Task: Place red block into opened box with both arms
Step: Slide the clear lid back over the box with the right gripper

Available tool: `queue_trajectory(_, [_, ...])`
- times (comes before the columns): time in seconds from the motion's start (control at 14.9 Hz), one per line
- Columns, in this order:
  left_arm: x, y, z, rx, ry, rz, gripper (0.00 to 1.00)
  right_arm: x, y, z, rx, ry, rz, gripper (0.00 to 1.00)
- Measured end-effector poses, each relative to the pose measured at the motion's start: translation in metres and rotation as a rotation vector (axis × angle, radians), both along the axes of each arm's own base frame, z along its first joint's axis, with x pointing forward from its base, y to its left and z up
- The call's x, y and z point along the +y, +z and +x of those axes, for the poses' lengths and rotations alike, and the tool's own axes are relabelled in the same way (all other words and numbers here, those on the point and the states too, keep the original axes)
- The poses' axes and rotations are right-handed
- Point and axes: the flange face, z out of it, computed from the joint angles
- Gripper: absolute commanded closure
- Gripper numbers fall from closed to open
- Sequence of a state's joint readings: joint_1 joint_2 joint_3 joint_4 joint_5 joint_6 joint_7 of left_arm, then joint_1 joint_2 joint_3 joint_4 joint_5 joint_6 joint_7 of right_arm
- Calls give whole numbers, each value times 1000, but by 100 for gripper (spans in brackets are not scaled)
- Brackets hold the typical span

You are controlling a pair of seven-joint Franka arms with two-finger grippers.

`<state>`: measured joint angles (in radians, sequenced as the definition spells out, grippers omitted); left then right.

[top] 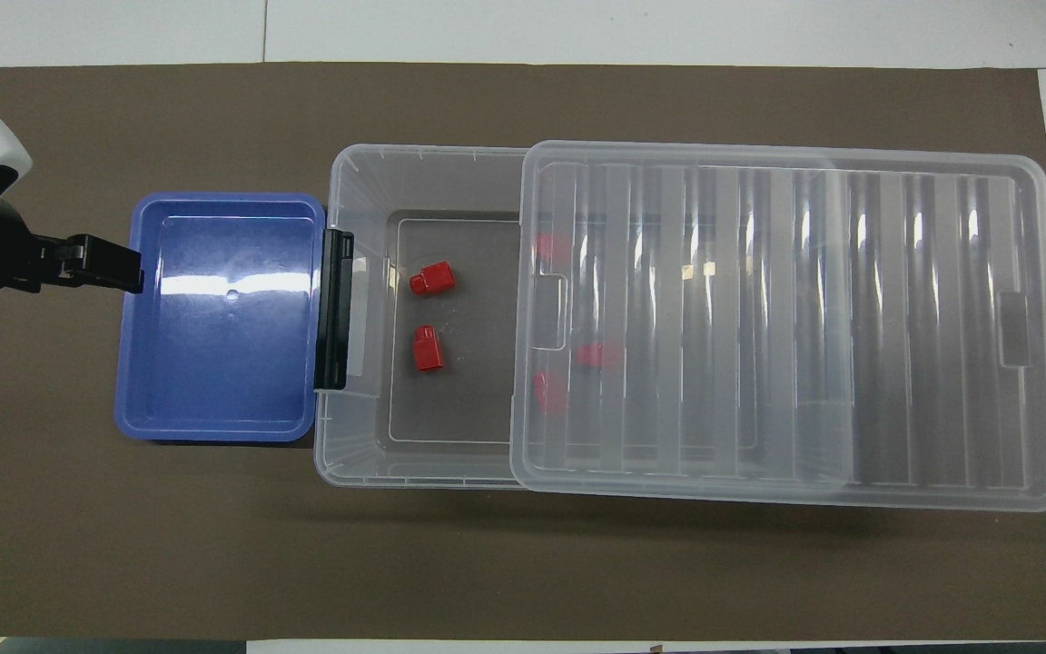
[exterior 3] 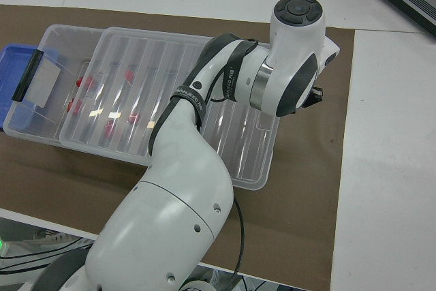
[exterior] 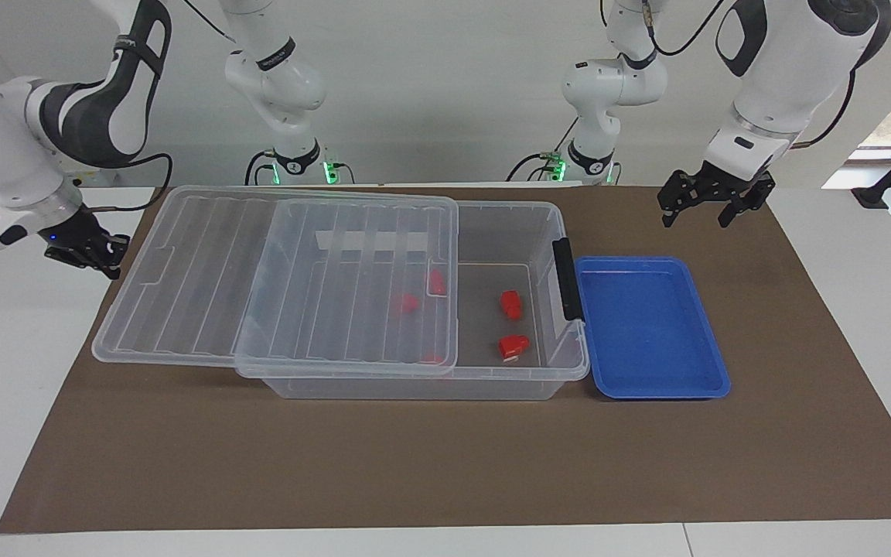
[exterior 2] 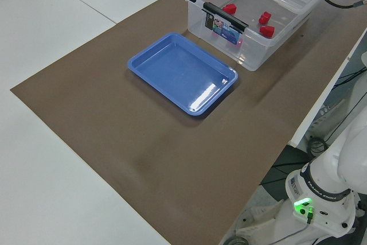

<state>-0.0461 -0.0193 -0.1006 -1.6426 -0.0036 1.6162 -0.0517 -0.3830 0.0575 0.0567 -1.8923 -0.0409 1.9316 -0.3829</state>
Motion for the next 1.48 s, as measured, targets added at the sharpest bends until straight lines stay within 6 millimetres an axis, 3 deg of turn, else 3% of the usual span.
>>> queue_trajectory(1.01, [0,0,0,0,0,0,0,137,-5,24,2,-42,17,100])
queue_trajectory(1.48, [0,0,0,0,0,0,0,180,-4,25,-1,-78,17,100])
